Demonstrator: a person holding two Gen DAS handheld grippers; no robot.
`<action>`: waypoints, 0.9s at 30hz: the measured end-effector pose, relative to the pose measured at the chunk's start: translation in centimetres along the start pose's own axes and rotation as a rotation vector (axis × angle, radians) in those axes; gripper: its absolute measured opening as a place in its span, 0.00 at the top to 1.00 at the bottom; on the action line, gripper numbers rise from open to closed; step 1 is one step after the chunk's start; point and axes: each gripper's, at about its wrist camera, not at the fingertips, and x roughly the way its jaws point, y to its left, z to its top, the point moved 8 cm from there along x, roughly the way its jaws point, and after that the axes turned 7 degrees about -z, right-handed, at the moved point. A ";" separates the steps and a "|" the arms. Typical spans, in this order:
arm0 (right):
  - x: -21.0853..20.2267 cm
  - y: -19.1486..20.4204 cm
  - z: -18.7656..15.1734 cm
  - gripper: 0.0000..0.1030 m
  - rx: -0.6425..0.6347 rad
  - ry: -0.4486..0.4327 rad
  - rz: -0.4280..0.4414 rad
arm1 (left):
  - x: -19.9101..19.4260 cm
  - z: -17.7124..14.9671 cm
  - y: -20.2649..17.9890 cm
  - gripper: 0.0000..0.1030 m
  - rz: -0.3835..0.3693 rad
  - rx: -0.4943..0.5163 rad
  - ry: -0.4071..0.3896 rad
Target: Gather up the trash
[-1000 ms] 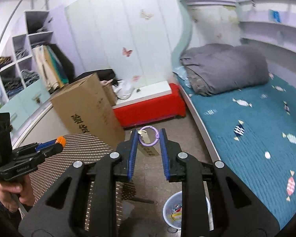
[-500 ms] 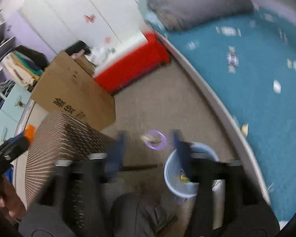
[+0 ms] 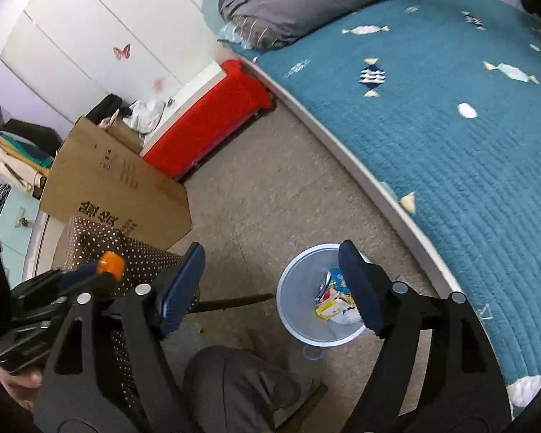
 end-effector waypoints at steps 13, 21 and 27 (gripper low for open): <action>-4.8 0.0 -2.1 0.07 -0.011 -0.050 -0.038 | -1.2 -0.6 1.2 0.06 0.112 -0.045 -0.024; -8.8 2.9 -3.8 0.06 -0.057 -0.122 -0.067 | -8.4 -2.7 -0.8 0.06 0.151 -0.053 -0.172; -12.8 7.3 -5.7 0.06 -0.128 -0.170 -0.025 | -15.1 -5.3 -2.7 0.06 0.188 -0.058 -0.305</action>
